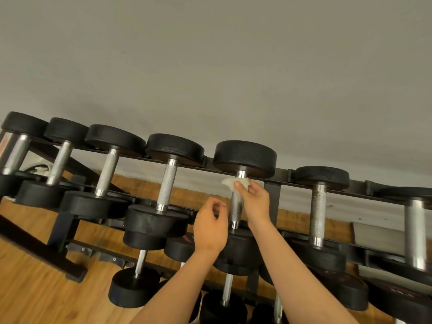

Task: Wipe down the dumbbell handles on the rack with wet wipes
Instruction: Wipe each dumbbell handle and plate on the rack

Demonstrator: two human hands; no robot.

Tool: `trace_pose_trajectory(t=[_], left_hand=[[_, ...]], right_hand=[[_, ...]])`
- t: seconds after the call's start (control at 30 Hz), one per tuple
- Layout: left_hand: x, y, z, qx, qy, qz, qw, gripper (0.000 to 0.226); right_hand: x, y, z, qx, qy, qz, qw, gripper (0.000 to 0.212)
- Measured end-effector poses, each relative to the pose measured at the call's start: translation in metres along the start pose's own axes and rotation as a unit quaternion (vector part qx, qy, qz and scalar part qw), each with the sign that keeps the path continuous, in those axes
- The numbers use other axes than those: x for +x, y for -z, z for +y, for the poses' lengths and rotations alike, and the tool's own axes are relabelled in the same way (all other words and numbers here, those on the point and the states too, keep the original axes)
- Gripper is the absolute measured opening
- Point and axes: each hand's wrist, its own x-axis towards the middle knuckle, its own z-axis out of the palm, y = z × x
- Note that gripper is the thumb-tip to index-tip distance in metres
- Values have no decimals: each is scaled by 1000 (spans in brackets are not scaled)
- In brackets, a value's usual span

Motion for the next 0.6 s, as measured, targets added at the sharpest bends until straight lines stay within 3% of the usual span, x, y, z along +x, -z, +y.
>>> trace_pose_trajectory(t=[0.07,0.3,0.47,0.6], left_hand=[[0,0,0,2,1,-1,1000,12],[0,1,2,13,1,-2,1000,13],[0,1,2,14,2,-5,1000,14],[1,0,0,12,5,-7,1000,13]], right_hand=[[4,-5,-2,8,4,36,999,3],[7,-13,-5,54,-34,113,992,18],[12,-15,-11,65,-57,96,992,14],[13,-12,-7,72,-53,127,988,13]])
